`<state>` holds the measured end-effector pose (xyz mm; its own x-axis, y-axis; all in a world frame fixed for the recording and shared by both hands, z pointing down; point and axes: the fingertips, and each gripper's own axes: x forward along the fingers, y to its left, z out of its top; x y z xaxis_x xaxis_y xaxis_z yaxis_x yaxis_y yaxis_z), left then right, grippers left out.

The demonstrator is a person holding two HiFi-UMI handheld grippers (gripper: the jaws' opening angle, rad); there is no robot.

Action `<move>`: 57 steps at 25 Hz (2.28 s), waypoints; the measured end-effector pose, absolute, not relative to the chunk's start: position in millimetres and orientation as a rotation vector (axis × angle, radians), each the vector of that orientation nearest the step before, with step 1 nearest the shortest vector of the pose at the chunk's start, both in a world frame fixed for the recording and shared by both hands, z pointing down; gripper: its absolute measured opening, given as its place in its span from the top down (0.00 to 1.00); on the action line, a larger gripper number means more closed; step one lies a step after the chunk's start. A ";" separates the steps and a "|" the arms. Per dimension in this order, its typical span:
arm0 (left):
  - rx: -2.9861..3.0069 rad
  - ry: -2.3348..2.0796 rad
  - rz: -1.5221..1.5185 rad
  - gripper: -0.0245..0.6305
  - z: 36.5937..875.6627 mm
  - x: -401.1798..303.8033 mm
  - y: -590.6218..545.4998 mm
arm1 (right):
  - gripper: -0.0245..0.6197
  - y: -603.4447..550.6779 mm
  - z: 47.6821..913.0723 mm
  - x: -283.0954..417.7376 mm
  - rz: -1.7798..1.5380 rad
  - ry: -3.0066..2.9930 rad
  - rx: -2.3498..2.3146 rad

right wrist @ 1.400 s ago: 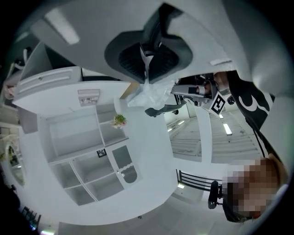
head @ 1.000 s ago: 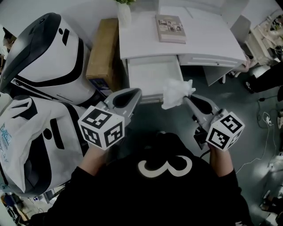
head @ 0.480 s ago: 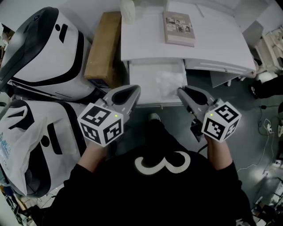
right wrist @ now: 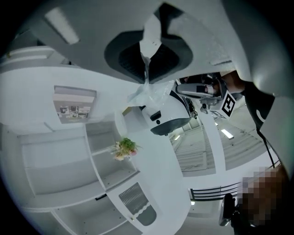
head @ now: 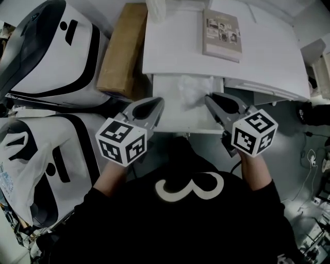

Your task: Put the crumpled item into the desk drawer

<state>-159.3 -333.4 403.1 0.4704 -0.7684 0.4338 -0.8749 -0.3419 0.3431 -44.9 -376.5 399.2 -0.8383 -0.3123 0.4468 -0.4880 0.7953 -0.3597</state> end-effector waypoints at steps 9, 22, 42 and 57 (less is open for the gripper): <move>2.073 -1.395 0.275 0.95 457.1 -172.1 -357.3 | 0.92 -410.7 460.7 -59.8 0.748 -2.528 0.524; 1.962 -1.385 0.311 0.95 514.1 -181.8 -354.8 | 0.92 -420.9 562.1 -71.0 0.766 -2.355 0.464; 1.762 -1.462 0.252 0.95 557.4 -221.1 -357.8 | 0.91 -436.7 706.6 -82.2 0.845 -2.062 0.417; 1.711 -1.481 0.253 0.95 570.2 -238.9 -357.0 | 0.87 -439.5 749.2 -77.9 0.929 -1.986 0.437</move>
